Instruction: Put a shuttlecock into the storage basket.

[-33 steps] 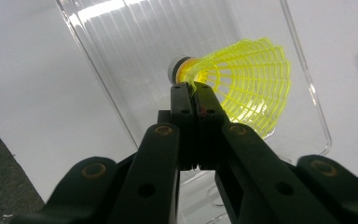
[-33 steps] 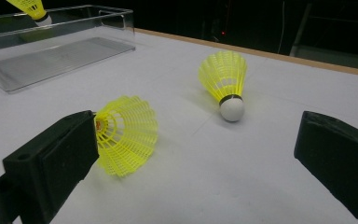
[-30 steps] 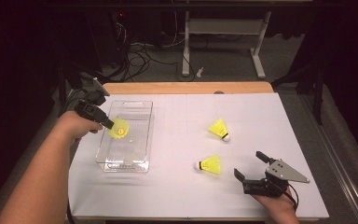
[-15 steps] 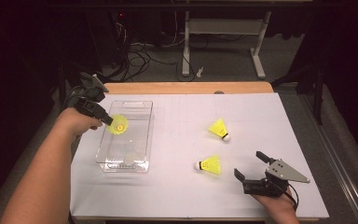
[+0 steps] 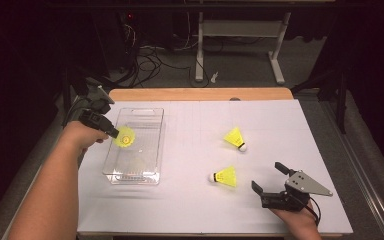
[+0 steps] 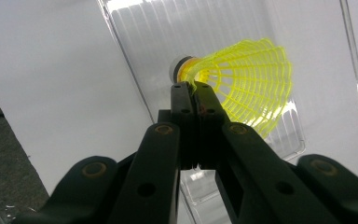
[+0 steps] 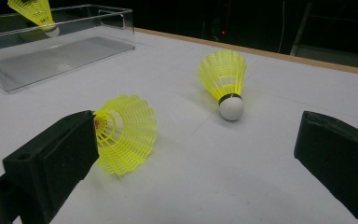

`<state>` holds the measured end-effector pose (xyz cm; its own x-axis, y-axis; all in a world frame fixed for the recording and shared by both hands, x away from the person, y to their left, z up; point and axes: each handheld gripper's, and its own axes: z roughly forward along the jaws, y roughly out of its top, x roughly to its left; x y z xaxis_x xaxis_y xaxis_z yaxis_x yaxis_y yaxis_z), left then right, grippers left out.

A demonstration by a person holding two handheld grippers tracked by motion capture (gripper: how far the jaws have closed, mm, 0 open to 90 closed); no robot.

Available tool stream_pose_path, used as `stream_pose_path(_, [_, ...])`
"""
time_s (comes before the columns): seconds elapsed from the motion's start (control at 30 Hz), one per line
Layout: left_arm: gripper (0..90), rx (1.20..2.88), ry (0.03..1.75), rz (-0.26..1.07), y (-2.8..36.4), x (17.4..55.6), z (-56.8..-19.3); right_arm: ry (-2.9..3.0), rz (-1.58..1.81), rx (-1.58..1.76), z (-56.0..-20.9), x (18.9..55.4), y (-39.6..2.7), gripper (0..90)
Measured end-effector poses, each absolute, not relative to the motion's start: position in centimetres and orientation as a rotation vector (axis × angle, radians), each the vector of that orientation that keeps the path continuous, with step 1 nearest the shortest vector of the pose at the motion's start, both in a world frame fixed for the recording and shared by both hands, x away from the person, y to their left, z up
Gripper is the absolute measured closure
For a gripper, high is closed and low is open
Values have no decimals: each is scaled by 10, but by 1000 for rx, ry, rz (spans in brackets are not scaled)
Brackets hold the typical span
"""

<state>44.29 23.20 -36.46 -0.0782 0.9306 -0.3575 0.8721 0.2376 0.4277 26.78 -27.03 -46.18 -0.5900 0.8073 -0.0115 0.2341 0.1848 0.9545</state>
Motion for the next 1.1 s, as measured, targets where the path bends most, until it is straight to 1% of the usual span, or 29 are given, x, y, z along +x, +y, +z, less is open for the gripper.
stream_pose_path(0.47, [887, 1629, 1980, 132, 233, 447, -382, 1938, 1412, 977, -463, 268, -271, 2])
stream_pose_path(1.1, [887, 1632, 1989, 149, 234, 447, -387, 1937, 1412, 977, -462, 268, -271, 2])
